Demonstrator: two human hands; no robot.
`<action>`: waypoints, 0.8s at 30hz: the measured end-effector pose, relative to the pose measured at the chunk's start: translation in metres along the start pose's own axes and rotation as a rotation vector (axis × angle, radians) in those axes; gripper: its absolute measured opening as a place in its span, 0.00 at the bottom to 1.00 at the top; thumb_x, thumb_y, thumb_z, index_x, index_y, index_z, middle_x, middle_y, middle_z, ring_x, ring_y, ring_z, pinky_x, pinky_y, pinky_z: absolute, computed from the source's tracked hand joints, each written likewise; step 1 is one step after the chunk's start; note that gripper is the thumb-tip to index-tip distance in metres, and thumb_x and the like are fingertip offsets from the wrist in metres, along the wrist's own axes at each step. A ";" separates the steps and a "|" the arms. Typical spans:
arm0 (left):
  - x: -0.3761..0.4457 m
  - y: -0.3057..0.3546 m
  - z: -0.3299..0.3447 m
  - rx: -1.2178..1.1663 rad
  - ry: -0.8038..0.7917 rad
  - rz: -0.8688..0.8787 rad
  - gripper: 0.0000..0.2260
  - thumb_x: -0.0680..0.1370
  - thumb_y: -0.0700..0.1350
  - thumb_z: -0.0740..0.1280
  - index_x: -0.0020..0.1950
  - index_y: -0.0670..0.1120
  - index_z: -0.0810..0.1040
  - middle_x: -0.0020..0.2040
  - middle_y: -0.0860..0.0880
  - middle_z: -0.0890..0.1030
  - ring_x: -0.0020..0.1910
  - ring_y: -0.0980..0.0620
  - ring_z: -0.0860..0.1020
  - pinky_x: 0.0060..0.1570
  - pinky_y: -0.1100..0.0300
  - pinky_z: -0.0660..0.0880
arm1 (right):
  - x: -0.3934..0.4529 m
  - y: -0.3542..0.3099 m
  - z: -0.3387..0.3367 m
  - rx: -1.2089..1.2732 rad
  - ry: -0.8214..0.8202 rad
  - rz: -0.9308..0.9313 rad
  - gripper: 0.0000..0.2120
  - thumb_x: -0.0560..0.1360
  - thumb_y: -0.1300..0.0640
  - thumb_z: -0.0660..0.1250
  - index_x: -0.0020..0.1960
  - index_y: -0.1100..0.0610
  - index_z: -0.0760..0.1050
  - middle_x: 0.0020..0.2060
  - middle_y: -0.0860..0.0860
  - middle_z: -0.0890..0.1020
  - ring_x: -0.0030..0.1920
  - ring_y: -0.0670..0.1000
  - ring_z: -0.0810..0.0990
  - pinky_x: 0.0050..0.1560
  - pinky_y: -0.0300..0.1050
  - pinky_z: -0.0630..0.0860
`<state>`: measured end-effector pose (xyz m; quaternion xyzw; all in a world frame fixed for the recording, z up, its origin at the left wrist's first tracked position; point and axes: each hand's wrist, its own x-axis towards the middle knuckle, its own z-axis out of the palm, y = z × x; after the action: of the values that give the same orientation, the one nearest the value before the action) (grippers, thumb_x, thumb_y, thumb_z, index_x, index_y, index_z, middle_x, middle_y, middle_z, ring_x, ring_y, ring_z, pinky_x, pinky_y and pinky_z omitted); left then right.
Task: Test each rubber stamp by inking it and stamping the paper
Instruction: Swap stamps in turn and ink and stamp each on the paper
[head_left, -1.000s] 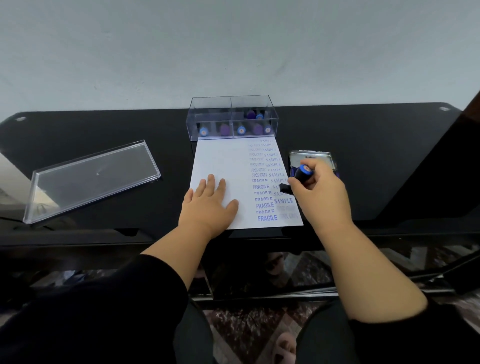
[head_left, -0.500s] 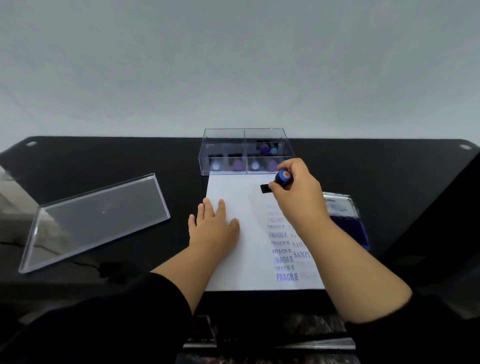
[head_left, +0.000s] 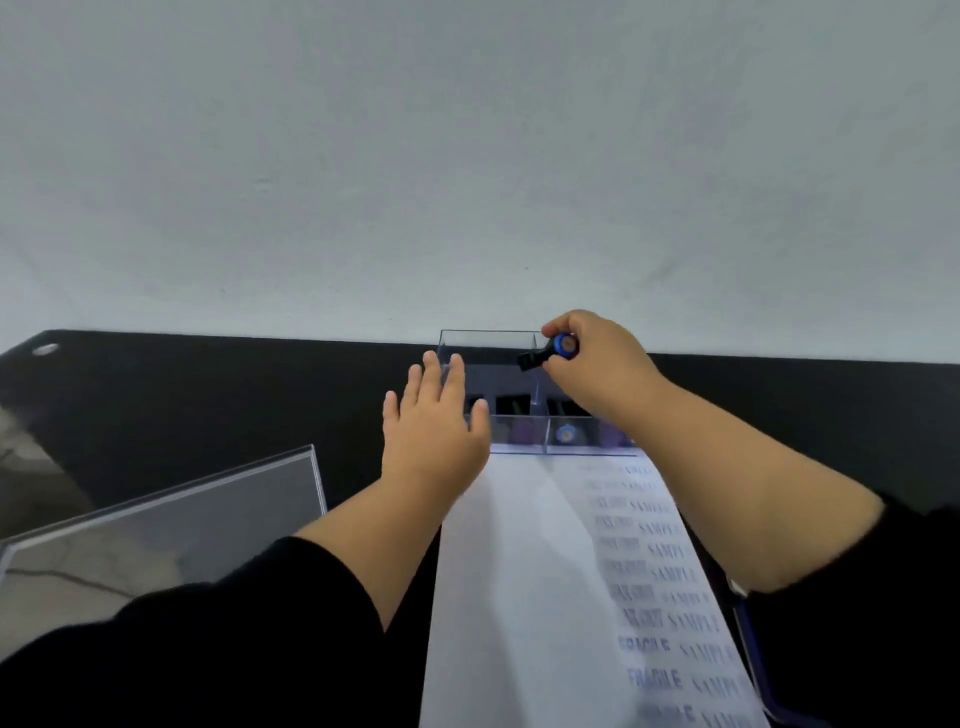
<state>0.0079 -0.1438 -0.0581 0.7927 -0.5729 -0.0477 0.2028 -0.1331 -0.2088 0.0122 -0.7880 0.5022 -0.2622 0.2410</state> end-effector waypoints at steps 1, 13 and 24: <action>0.012 -0.001 -0.003 0.011 -0.003 0.025 0.26 0.83 0.52 0.49 0.79 0.50 0.45 0.79 0.49 0.44 0.77 0.50 0.42 0.73 0.51 0.40 | 0.010 0.000 0.002 -0.039 -0.007 -0.013 0.17 0.77 0.61 0.62 0.65 0.54 0.71 0.61 0.52 0.75 0.54 0.51 0.74 0.48 0.36 0.68; 0.064 -0.022 0.002 0.183 -0.228 0.080 0.25 0.82 0.55 0.46 0.79 0.51 0.45 0.78 0.52 0.40 0.77 0.51 0.39 0.73 0.47 0.38 | 0.091 0.002 0.037 -0.409 -0.145 -0.052 0.14 0.74 0.51 0.68 0.58 0.52 0.76 0.54 0.50 0.79 0.54 0.52 0.76 0.53 0.45 0.73; 0.063 -0.023 0.008 0.123 -0.174 0.076 0.25 0.82 0.54 0.48 0.78 0.53 0.48 0.78 0.55 0.44 0.77 0.53 0.41 0.73 0.50 0.37 | 0.121 0.007 0.058 -0.816 -0.252 -0.138 0.17 0.69 0.46 0.72 0.55 0.50 0.77 0.51 0.48 0.79 0.53 0.52 0.75 0.49 0.46 0.64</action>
<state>0.0472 -0.1984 -0.0644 0.7743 -0.6197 -0.0733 0.1050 -0.0561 -0.3159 -0.0148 -0.8762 0.4778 0.0406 -0.0491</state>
